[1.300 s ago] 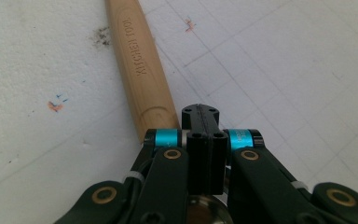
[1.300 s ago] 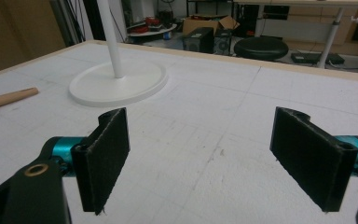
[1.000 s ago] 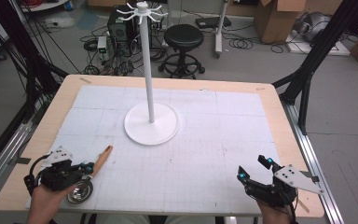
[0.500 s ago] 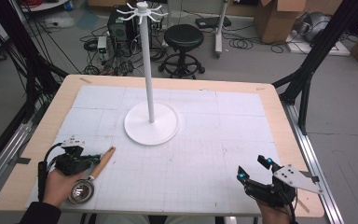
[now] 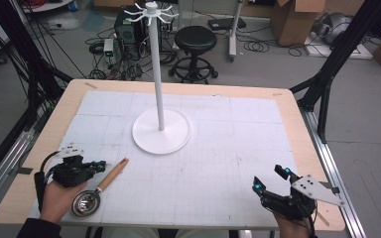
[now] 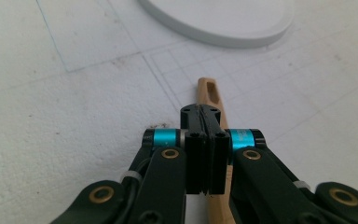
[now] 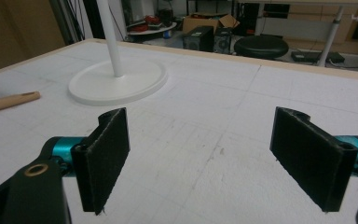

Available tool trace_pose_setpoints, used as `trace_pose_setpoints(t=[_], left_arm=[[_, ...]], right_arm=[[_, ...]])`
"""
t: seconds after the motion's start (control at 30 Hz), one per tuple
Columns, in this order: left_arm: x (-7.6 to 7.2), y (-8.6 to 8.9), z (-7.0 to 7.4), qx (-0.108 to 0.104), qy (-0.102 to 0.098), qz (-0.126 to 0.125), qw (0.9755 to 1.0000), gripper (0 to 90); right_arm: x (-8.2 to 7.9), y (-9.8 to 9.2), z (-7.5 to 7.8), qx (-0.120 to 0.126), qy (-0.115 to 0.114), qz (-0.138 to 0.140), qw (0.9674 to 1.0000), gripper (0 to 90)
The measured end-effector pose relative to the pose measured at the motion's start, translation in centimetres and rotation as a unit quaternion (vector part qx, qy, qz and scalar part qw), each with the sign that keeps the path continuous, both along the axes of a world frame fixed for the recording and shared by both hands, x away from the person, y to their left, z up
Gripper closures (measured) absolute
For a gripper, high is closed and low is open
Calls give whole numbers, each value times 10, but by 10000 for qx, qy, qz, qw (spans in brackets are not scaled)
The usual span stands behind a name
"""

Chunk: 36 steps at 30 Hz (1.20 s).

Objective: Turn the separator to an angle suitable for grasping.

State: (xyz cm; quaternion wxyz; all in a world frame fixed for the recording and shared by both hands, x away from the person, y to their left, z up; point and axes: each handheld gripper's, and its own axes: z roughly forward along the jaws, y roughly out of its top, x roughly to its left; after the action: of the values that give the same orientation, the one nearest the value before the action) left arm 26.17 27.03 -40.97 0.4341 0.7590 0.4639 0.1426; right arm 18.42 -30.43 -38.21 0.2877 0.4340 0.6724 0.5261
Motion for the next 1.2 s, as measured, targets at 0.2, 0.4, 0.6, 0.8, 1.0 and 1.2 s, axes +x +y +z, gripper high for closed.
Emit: trace_pose_setpoints(t=[0.2, 0.4, 0.6, 0.8, 1.0, 1.2], left_arm=[[-28, 5, 16, -395, -692, -117, 9967, 792], [-51, 8, 24, -738, -1198, -228, 9898, 636], [-63, 16, 28, -1076, -1611, -154, 9809, 602], [-65, 17, 26, -1151, -1759, 332, 9771, 168], [-68, 17, 26, -1001, -1896, 348, 9761, 154], [-69, 13, 23, -862, -1825, 489, 9782, 154]], right_arm=[[-1, 0, 1, -3, -35, -5, 10000, 187], [0, -1, 1, 11, -22, -14, 10000, 187], [0, 0, 1, 1, -35, -12, 10000, 187], [1, 3, 1, -5, -18, -12, 10000, 187], [1, 2, 1, -15, -36, 19, 10000, 187], [2, 3, 1, -121, -69, 104, 9998, 187]])
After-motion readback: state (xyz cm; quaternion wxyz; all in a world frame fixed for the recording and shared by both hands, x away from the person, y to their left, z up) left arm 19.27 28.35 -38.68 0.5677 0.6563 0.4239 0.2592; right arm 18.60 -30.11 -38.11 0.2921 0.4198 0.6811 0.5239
